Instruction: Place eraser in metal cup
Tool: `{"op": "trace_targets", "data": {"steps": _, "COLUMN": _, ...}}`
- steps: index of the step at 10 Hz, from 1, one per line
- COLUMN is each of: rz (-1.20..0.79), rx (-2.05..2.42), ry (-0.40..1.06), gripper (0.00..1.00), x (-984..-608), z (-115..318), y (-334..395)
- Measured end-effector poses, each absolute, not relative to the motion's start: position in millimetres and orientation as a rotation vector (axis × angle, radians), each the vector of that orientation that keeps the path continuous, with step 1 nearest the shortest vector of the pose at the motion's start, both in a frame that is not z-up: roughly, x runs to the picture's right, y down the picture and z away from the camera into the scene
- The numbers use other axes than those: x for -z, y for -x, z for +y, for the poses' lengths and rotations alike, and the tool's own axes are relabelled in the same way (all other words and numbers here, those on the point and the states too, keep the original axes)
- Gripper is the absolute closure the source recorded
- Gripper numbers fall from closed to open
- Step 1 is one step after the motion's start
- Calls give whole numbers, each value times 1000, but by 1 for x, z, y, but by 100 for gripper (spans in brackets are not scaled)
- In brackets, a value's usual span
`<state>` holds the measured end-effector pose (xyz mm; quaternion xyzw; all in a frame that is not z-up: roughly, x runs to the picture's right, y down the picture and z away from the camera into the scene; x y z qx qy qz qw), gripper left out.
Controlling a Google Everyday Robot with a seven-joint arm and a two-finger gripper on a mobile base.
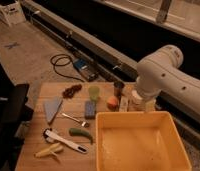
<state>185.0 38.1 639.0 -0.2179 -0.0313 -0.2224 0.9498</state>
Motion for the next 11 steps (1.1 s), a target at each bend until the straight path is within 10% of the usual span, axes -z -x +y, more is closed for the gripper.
{"op": "trace_targets", "data": {"steps": 11, "rz": -183, "rx": 772, "ry": 468, "gripper": 27, "x": -701, "z": 2, "y": -190}}
